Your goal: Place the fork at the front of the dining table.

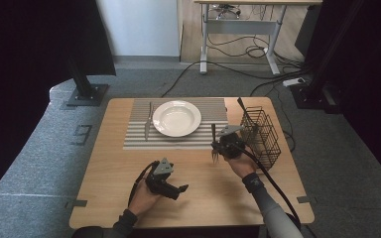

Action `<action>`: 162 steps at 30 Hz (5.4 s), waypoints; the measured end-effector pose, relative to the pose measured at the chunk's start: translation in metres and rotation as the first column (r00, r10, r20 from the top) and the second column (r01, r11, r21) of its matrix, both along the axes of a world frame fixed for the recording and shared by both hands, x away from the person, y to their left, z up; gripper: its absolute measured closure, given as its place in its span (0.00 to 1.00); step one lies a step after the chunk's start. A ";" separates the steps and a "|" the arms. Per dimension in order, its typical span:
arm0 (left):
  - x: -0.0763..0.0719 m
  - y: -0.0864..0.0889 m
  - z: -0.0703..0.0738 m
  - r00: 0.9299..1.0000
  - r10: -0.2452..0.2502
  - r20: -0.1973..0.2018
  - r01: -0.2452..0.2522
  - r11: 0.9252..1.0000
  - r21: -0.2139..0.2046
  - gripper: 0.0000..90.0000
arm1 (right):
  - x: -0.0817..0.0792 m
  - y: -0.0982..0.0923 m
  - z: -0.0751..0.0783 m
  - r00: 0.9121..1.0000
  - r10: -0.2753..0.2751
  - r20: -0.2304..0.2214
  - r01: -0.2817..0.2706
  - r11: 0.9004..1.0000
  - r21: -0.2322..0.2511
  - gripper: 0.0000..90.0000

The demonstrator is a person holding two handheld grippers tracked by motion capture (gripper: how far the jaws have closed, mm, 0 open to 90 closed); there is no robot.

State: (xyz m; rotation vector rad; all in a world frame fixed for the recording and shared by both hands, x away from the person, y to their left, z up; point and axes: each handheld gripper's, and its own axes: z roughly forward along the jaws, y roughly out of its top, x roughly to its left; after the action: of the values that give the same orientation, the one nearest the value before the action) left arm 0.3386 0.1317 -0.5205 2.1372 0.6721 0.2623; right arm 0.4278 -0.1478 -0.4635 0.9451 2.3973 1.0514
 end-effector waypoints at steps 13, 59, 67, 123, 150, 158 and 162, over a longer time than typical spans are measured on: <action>-0.005 0.003 -0.027 0.998 0.043 -0.039 -0.037 0.990 0.135 0.00 | 0.035 0.000 0.008 0.997 -0.069 -0.016 0.069 0.998 -0.014 0.93; -0.003 0.000 -0.029 0.995 0.065 -0.070 -0.051 0.981 0.189 0.00 | 0.140 0.019 -0.037 0.958 -0.272 -0.094 0.255 0.953 -0.161 0.95; -0.003 0.000 -0.029 0.995 0.065 -0.070 -0.051 0.981 0.189 0.00 | 0.152 0.023 -0.049 0.950 -0.292 -0.109 0.270 0.946 -0.179 0.95; -0.002 -0.001 -0.029 0.995 0.069 -0.070 -0.055 0.980 0.190 0.00 | 0.075 0.010 -0.054 0.956 -0.216 -0.199 0.197 0.974 -0.112 0.71; -0.002 -0.001 -0.029 0.995 0.070 -0.070 -0.056 0.980 0.190 0.00 | 0.074 0.036 -0.056 0.987 -0.112 -0.112 0.104 0.992 -0.072 0.78; -0.002 -0.001 -0.029 0.995 0.069 -0.070 -0.055 0.980 0.190 0.00 | 0.094 0.041 -0.057 0.987 -0.127 -0.104 0.120 0.991 -0.066 0.78; -0.002 -0.001 -0.029 0.995 0.070 -0.071 -0.056 0.980 0.189 0.00 | 0.102 0.045 -0.057 0.985 -0.137 -0.105 0.130 0.989 -0.071 0.78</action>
State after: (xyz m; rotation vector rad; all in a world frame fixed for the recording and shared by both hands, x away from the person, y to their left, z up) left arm 0.3363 0.1308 -0.5496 2.3174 0.7875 0.2883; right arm 0.5302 -0.1029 -0.5201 1.1504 2.4006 0.8910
